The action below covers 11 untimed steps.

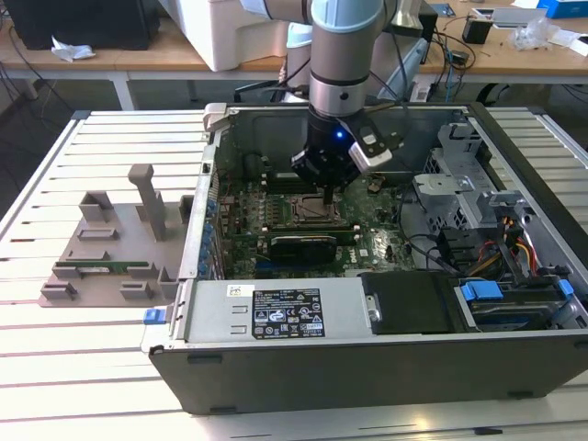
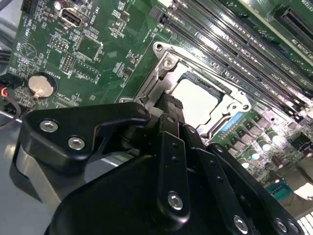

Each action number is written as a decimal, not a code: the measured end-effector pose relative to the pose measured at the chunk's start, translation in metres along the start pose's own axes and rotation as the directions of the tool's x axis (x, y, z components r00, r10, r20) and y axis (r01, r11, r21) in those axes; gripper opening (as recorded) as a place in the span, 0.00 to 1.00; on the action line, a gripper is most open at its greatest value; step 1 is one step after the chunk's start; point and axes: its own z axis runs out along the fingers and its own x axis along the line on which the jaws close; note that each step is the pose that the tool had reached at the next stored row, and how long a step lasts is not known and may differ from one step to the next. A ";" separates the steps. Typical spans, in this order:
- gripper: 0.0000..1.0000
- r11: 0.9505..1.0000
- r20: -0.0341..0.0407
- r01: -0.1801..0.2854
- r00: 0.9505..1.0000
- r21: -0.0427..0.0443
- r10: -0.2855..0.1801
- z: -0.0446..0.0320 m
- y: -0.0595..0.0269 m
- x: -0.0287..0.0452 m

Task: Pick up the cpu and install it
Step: 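Install the first cpu locking lever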

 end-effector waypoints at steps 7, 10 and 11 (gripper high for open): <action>0.11 1.000 0.000 0.000 1.000 0.001 0.000 -0.0145 -0.0001 -0.0002; 0.11 1.000 0.000 0.000 1.000 0.001 0.000 -0.0214 -0.0001 -0.0003; 0.11 1.000 0.000 0.000 1.000 0.001 0.000 -0.0234 -0.0001 -0.0003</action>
